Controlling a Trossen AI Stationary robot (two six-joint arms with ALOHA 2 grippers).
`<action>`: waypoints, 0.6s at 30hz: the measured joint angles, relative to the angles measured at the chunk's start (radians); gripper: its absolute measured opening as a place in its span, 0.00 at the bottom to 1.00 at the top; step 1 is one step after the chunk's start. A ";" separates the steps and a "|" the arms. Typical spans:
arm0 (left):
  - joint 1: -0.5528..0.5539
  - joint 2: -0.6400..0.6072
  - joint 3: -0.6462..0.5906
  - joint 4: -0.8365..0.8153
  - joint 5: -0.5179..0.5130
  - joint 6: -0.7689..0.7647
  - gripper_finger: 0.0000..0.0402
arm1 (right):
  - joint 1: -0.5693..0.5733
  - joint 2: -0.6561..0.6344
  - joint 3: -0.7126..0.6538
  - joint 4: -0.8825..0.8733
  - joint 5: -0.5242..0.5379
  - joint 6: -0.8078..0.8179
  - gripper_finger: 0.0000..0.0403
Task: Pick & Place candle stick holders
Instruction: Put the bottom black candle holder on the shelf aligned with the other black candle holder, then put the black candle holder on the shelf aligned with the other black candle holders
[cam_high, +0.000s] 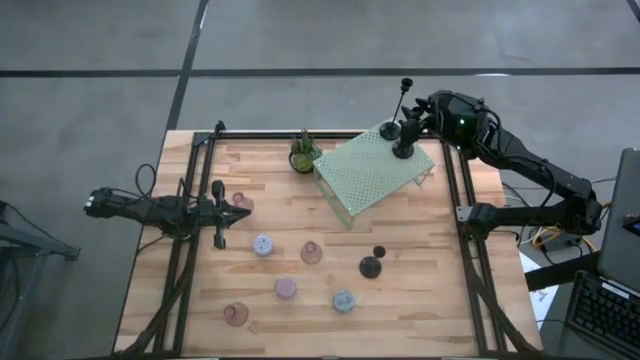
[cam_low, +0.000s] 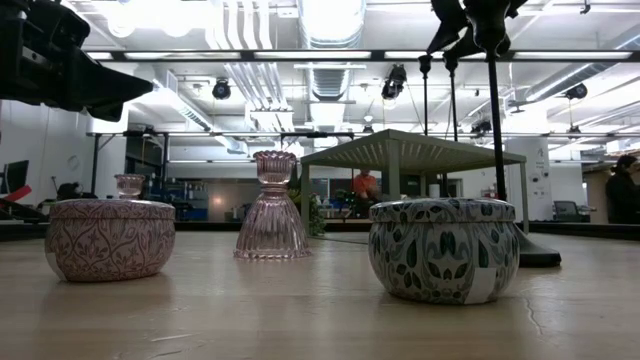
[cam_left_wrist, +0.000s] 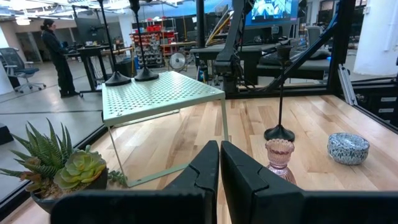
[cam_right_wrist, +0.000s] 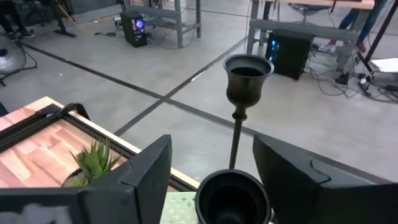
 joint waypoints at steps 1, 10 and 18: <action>0.000 0.000 0.000 0.000 0.000 0.000 0.05 | 0.000 0.000 0.006 0.001 0.000 -0.009 0.58; 0.000 0.000 0.000 0.000 0.000 0.000 0.05 | 0.000 -0.001 0.070 -0.005 0.001 -0.052 0.68; 0.000 0.000 0.000 0.000 0.000 0.000 0.05 | 0.032 -0.022 0.089 -0.010 -0.135 -0.110 0.71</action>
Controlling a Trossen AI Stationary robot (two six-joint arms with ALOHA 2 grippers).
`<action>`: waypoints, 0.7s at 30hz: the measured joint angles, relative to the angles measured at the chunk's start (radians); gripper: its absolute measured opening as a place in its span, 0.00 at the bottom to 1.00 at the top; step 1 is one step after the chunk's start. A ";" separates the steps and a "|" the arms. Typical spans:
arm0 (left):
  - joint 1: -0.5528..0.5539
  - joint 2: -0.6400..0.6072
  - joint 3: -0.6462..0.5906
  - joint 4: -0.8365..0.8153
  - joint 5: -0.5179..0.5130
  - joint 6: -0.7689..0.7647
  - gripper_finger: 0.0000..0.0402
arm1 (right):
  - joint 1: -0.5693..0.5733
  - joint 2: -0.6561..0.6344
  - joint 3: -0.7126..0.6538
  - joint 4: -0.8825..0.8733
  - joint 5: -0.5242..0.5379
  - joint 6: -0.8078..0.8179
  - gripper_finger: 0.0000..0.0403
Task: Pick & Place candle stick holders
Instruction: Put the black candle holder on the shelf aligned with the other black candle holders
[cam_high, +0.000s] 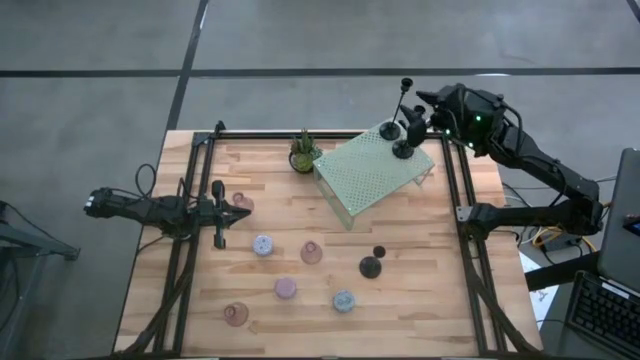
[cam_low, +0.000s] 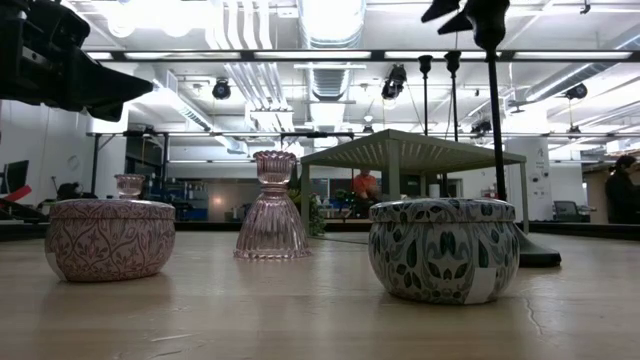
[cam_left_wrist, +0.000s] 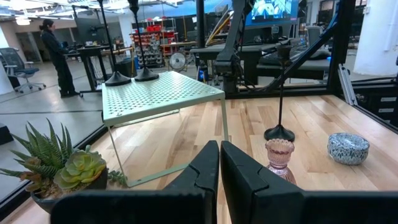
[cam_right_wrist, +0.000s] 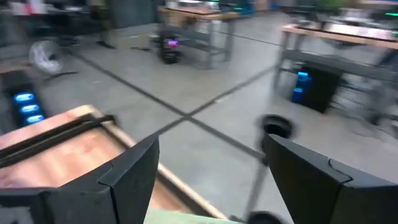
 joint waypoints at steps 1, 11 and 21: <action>0.000 0.000 0.000 0.000 0.000 0.000 0.05 | 0.005 -0.005 0.000 -0.009 -0.032 -0.010 0.71; 0.000 0.000 0.000 0.000 0.000 0.000 0.05 | 0.084 -0.062 -0.003 -0.146 -0.321 -0.086 0.66; 0.000 0.000 0.000 0.000 0.000 0.000 0.05 | 0.294 -0.066 -0.034 -0.262 -0.402 -0.086 0.62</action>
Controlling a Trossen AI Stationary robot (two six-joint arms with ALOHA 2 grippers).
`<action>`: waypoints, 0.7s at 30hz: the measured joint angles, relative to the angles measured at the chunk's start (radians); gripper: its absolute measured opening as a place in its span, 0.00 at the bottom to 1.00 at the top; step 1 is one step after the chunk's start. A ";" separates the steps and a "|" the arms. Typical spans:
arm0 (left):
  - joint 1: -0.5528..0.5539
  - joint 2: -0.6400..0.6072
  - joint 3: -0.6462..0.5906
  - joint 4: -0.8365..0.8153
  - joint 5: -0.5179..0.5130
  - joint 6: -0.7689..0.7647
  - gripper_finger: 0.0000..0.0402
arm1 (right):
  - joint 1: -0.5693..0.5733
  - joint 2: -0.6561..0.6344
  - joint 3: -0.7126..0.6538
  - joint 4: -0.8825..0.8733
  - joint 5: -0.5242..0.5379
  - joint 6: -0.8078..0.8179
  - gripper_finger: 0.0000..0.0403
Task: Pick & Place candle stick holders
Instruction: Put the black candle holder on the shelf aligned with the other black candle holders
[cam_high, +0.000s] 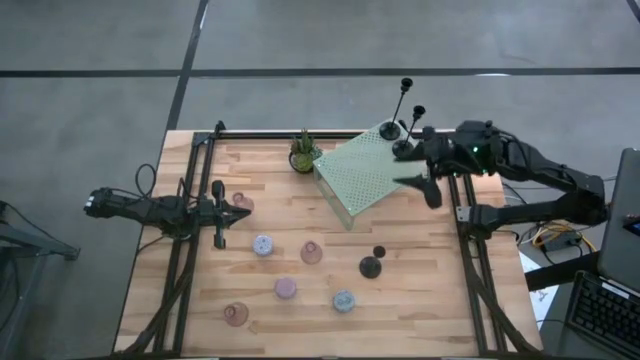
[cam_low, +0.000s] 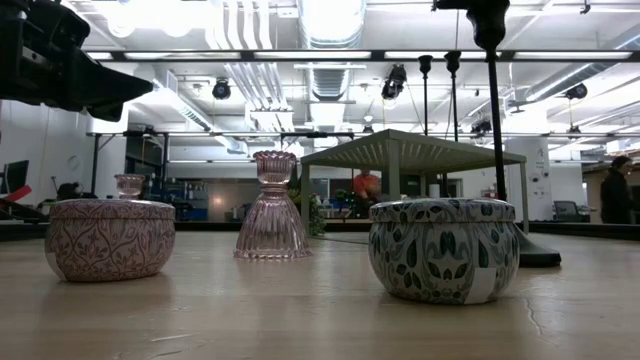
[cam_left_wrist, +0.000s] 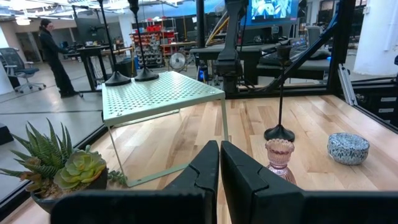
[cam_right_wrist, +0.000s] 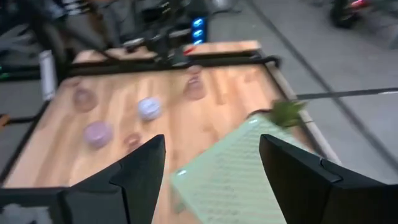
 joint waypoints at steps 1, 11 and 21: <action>0.000 0.000 0.000 0.000 0.000 0.000 0.05 | 0.026 0.001 -0.008 -0.001 0.000 0.008 0.62; 0.000 0.000 0.000 0.000 0.000 0.000 0.05 | 0.275 0.004 -0.126 0.036 0.004 0.127 0.62; 0.000 0.000 0.000 0.000 0.000 0.000 0.05 | 0.379 0.008 -0.263 0.057 0.041 0.264 0.61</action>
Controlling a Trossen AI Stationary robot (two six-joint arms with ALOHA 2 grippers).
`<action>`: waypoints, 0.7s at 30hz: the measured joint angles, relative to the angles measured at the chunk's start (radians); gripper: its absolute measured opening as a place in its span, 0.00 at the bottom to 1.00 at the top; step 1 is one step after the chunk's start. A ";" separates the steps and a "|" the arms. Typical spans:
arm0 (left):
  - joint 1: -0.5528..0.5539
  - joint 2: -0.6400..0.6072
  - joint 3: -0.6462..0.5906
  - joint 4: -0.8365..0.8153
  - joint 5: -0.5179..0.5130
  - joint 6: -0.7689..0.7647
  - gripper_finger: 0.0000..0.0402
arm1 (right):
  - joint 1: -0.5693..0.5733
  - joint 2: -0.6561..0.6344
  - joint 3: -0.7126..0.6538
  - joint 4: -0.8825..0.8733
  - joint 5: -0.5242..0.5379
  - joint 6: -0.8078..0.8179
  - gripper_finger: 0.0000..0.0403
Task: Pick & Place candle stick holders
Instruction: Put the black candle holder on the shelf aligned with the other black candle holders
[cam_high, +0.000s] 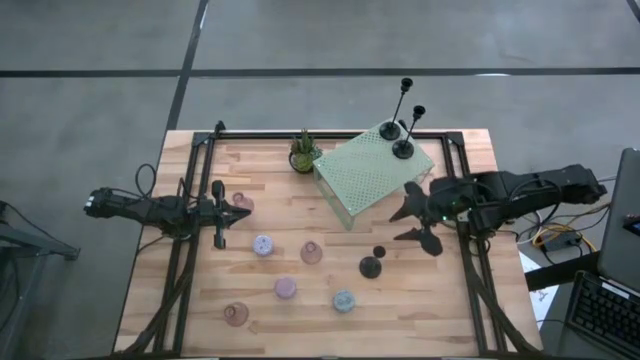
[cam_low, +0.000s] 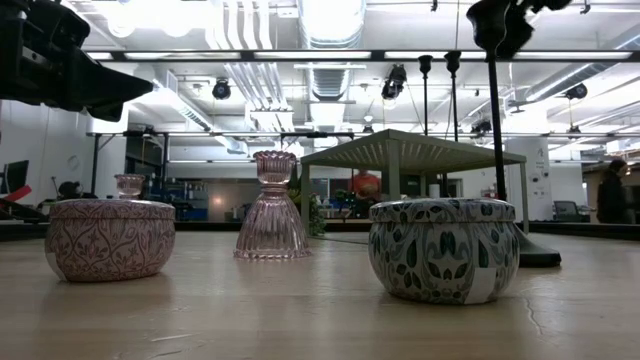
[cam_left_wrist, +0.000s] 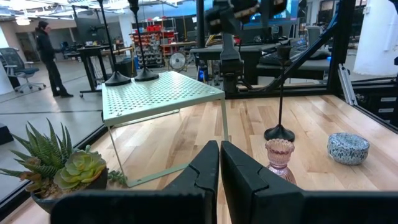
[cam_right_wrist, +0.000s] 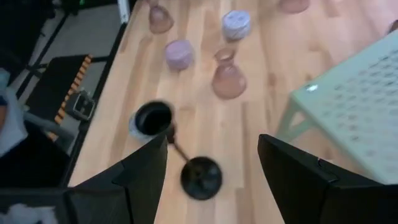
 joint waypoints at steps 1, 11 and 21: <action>0.000 0.000 0.000 0.000 0.000 0.000 0.05 | 0.006 -0.001 -0.016 0.012 0.001 0.012 0.61; 0.000 0.000 0.000 0.000 0.000 0.000 0.05 | 0.082 0.010 -0.153 0.203 0.017 0.071 0.60; 0.000 0.000 0.000 0.000 0.000 0.000 0.05 | 0.119 0.018 -0.255 0.397 0.018 0.088 0.59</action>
